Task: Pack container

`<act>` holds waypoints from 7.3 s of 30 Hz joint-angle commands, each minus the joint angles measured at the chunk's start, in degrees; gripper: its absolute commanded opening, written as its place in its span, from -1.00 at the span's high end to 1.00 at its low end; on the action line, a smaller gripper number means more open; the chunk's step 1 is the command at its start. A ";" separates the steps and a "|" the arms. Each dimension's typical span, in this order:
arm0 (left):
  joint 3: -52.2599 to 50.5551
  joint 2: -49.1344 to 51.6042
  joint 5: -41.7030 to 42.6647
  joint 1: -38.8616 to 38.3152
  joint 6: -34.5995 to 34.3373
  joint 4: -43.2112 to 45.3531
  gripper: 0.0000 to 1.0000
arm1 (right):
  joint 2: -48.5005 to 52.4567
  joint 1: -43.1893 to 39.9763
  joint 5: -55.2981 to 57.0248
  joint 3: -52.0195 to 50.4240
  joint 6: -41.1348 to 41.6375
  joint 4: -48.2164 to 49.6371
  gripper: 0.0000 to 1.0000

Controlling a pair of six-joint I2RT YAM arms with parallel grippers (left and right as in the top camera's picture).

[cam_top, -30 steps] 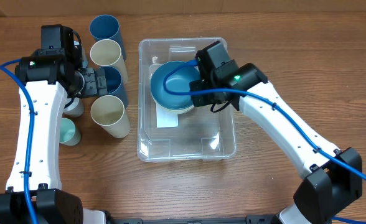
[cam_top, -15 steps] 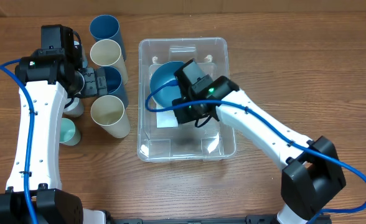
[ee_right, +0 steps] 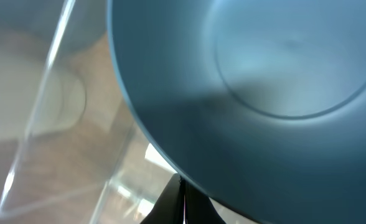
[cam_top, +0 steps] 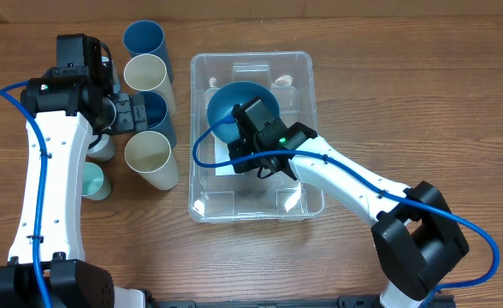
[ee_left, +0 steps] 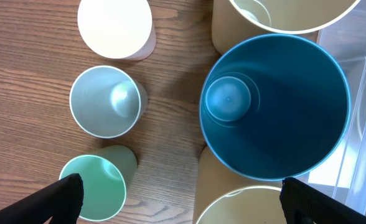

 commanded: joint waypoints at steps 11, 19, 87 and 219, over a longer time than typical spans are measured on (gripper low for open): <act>1.20 0.35 -0.28 0.22 1.03 0.22 -1.00 | -2.01 -0.28 8.83 3.74 -4.55 -1.57 0.24; 1.20 0.35 -0.28 0.22 1.03 0.22 -1.00 | -15.52 -0.55 10.21 14.86 -4.44 -16.24 -0.08; 34.18 33.92 23.50 20.02 4.42 6.69 -1.00 | -19.10 -65.85 1.97 16.96 6.32 -40.61 -1.00; 54.03 47.58 5.51 -39.19 -8.59 -20.65 0.92 | -19.10 -65.85 1.97 16.96 6.32 -40.61 -1.00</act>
